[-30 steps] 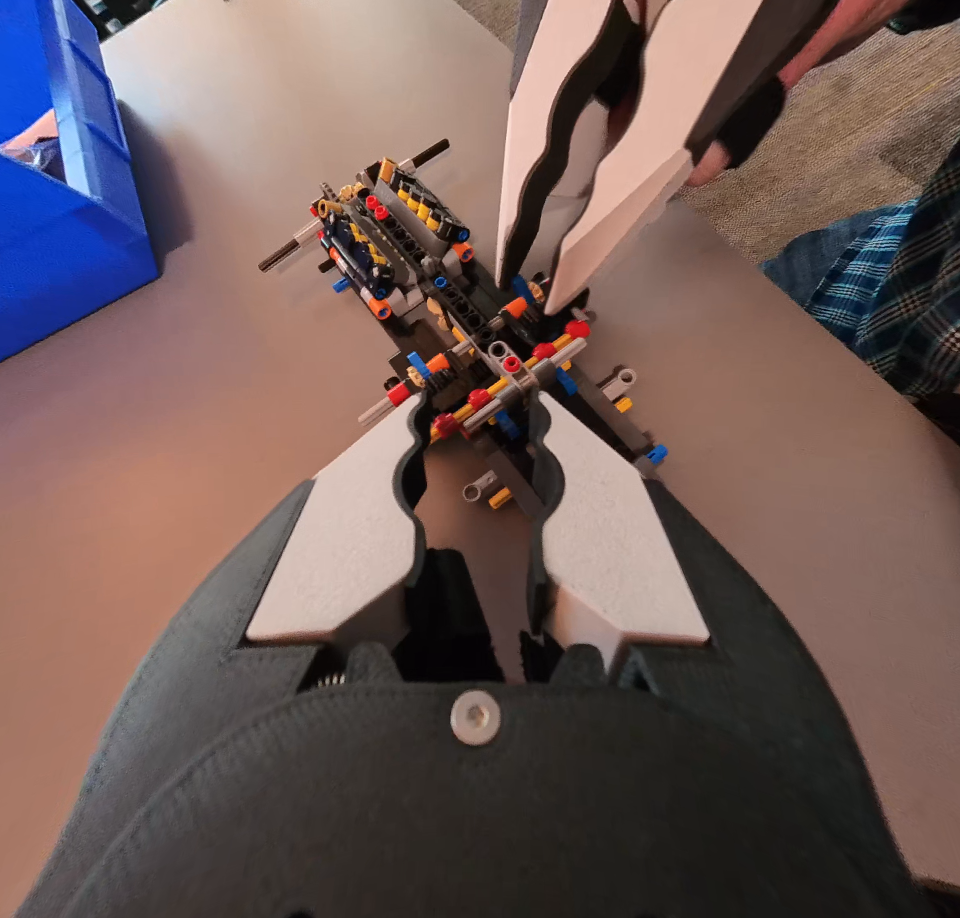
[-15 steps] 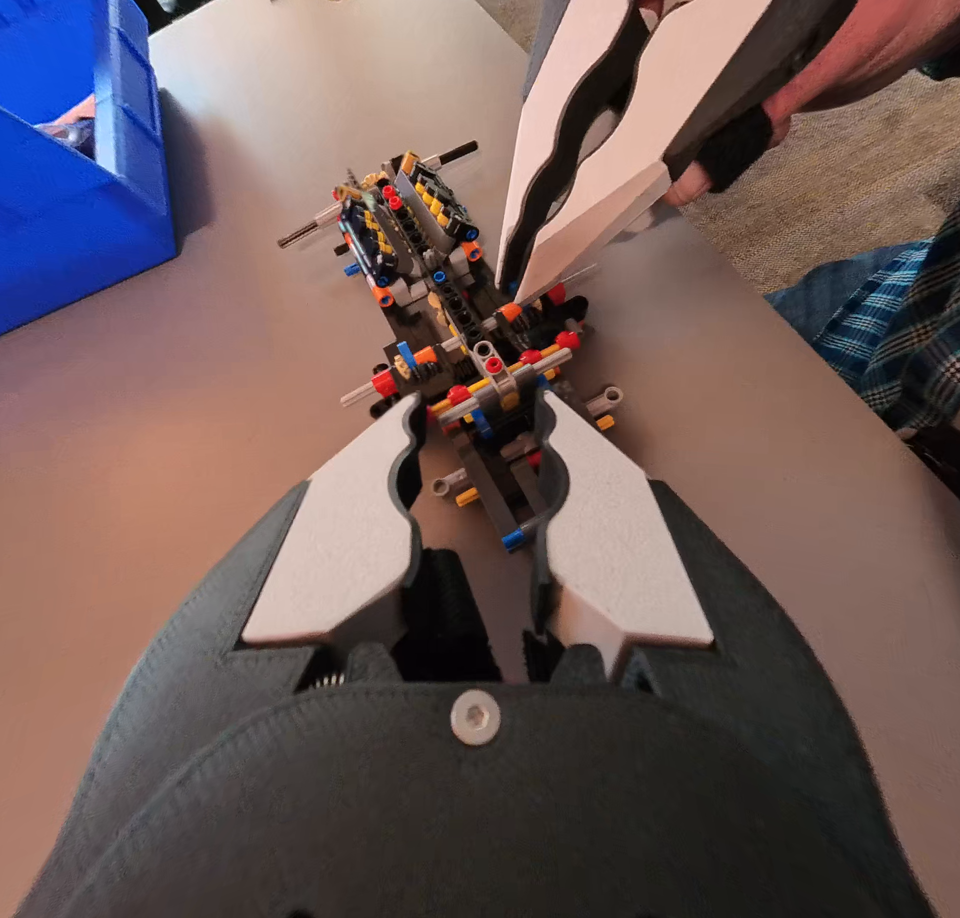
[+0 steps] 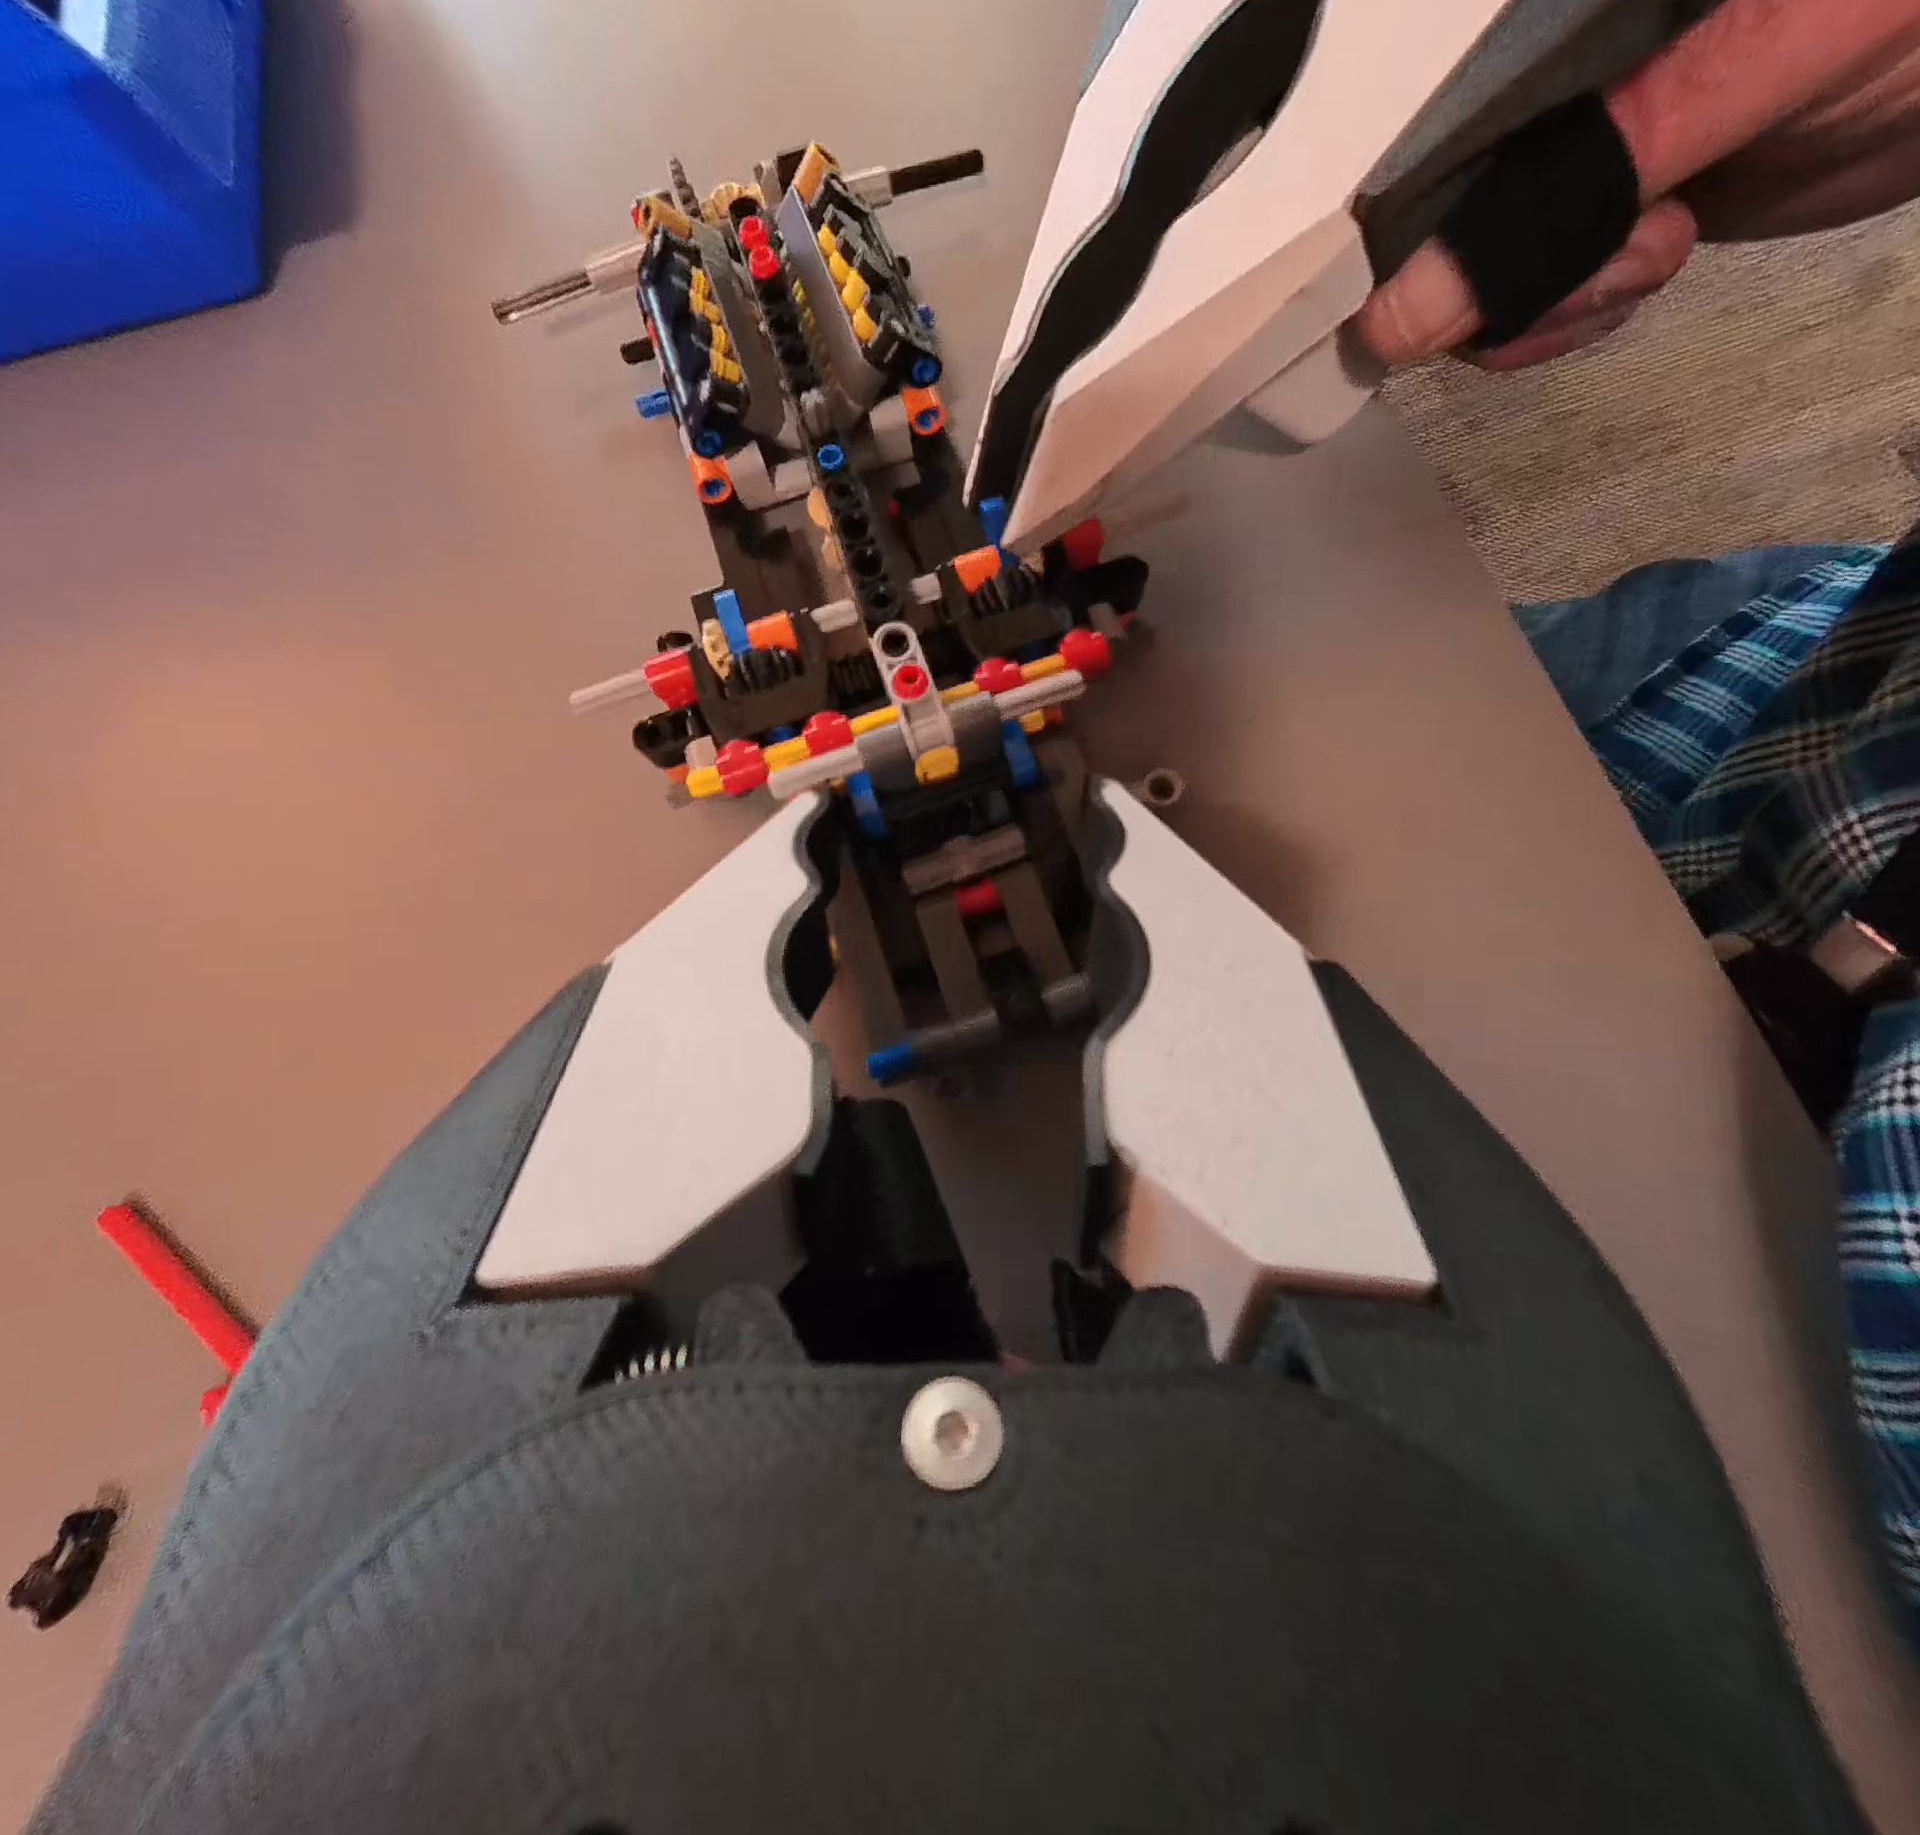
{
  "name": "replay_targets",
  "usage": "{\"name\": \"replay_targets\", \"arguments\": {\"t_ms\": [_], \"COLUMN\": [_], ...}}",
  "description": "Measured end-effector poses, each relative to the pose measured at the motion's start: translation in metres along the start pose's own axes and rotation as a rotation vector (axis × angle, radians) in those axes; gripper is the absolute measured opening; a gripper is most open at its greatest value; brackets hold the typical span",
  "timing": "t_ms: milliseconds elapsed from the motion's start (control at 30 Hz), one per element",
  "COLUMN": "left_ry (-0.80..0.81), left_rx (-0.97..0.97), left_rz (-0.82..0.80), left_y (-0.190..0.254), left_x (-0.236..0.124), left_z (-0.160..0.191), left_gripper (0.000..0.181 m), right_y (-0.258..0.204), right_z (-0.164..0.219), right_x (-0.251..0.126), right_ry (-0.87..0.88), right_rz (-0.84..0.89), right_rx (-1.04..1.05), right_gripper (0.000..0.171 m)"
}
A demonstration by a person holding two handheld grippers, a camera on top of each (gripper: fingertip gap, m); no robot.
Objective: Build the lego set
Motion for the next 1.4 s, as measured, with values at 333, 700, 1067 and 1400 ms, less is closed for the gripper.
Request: {"name": "replay_targets", "arguments": {"t_ms": [333, 700, 1067, 1400], "left_ry": [0.037, 0.033, 0.030, 0.024], "left_rx": [-0.036, -0.045, -0.049, -0.052], "left_rz": [-0.085, -0.106, -0.112, -0.120], "left_y": [-0.0067, -0.0064, -0.0058, -0.0063], "left_x": [0.0069, 0.0076, 0.0080, 0.0089], "left_z": [-0.0030, -0.0032, -0.0031, -0.0021], "left_gripper": [0.041, 0.041, 0.041, 0.042], "right_y": [-0.0039, -0.0044, -0.0069, -0.0088], "right_z": [0.0006, 0.0003, -0.0001, -0.0008], "right_x": [0.0009, 0.0011, 0.0018, 0.0034], "right_ry": [0.012, 0.066, 0.043, 0.003], "right_rz": [0.023, 0.049, 0.128, 0.197], "right_rx": [-0.053, -0.070, -0.183, -0.276], "right_gripper": [0.003, 0.003, 0.002, 0.002]}}
Point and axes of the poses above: each gripper's, where its closed fingertips meet, x out along the fingers, z out of its underside, y = z × x across the jaws, the point moved 2 cm from there along -x, back along the fingers, and after that the axes turned 11 degrees about -z, right-handed, at the moved point
